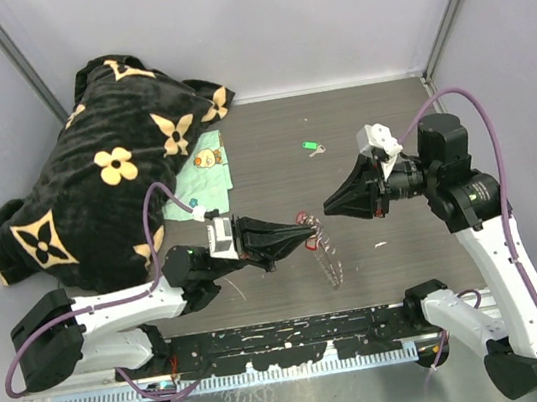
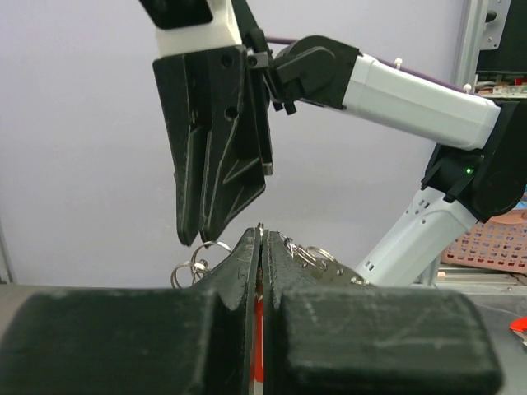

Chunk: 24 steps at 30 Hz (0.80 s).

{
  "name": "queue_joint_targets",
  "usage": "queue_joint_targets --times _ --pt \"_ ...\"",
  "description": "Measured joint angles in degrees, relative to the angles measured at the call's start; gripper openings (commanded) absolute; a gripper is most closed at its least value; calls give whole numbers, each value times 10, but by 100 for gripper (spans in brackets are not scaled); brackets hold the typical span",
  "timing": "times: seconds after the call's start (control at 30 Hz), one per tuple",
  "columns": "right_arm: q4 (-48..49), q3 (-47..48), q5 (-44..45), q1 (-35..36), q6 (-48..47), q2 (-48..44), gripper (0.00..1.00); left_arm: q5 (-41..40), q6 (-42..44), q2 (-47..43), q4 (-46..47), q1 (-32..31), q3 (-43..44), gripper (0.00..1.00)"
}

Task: Remove the keys from the keyring

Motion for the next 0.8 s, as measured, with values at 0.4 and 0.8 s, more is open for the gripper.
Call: queue_joint_targets --times 0.4,0.8 --pt "4 -33 -43 3 -9 -18 24 4 -16 21 21 0 5 0" --pt "-7 -36 -70 8 -43 -24 26 4 -30 47 35 0 26 0"
